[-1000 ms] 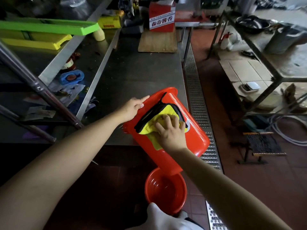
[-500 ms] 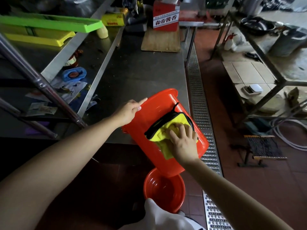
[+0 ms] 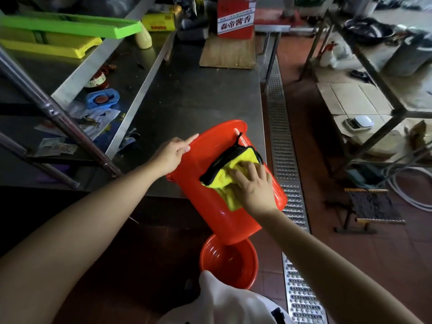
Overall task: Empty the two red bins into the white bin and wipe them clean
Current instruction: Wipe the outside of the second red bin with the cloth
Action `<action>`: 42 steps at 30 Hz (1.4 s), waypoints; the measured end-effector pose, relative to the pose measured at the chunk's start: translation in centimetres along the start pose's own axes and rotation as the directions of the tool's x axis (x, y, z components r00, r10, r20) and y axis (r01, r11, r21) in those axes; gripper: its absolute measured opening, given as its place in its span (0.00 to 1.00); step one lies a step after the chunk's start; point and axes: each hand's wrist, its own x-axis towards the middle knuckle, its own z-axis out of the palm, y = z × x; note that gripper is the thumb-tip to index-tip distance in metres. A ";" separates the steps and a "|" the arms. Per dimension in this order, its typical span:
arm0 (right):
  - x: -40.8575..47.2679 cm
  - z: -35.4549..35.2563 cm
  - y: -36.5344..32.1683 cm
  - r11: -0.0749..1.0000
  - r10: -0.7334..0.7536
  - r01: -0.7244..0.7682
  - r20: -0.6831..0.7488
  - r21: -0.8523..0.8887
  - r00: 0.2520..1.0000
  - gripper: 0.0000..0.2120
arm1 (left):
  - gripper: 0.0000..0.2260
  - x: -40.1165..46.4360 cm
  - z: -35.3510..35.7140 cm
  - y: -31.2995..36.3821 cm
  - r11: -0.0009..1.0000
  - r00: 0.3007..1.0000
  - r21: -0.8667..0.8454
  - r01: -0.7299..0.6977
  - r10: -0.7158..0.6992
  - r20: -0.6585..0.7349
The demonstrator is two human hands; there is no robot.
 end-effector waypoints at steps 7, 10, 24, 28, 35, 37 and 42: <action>-7.9 0.0 3.7 0.998 0.063 -0.063 -0.027 0.022 0.998 0.20 | 0.22 0.1 -1.0 0.9 0.998 0.997 0.028 0.055 -0.056 0.053; -8.5 -0.4 3.8 0.994 0.102 -0.101 -0.016 0.037 0.995 0.21 | 0.20 1.0 -1.3 2.8 0.993 0.991 0.075 0.089 -0.096 0.098; -3.8 -0.9 -0.1 0.986 0.167 -0.166 -0.044 0.027 0.985 0.17 | 0.14 9.9 1.9 11.6 0.987 0.992 -0.107 0.117 -0.110 0.065; 3.8 -0.3 -1.6 0.981 0.193 -0.194 0.016 0.012 0.981 0.17 | 0.13 10.1 -0.4 10.2 0.966 0.990 -0.214 0.142 -0.138 0.033; 14.4 1.2 -2.7 0.952 0.288 -0.291 0.043 0.091 0.957 0.18 | 0.14 9.9 -2.5 7.3 0.936 0.985 -0.308 0.169 -0.146 0.097; 14.0 1.3 -2.9 0.964 0.250 -0.253 0.044 0.082 0.967 0.18 | 0.13 9.7 -2.7 6.3 0.920 0.980 -0.340 0.194 -0.164 0.116; 6.0 1.0 -3.9 0.961 0.270 -0.268 -0.021 0.070 0.963 0.18 | 0.13 8.6 -3.1 4.5 0.879 0.969 -0.412 0.239 -0.190 0.157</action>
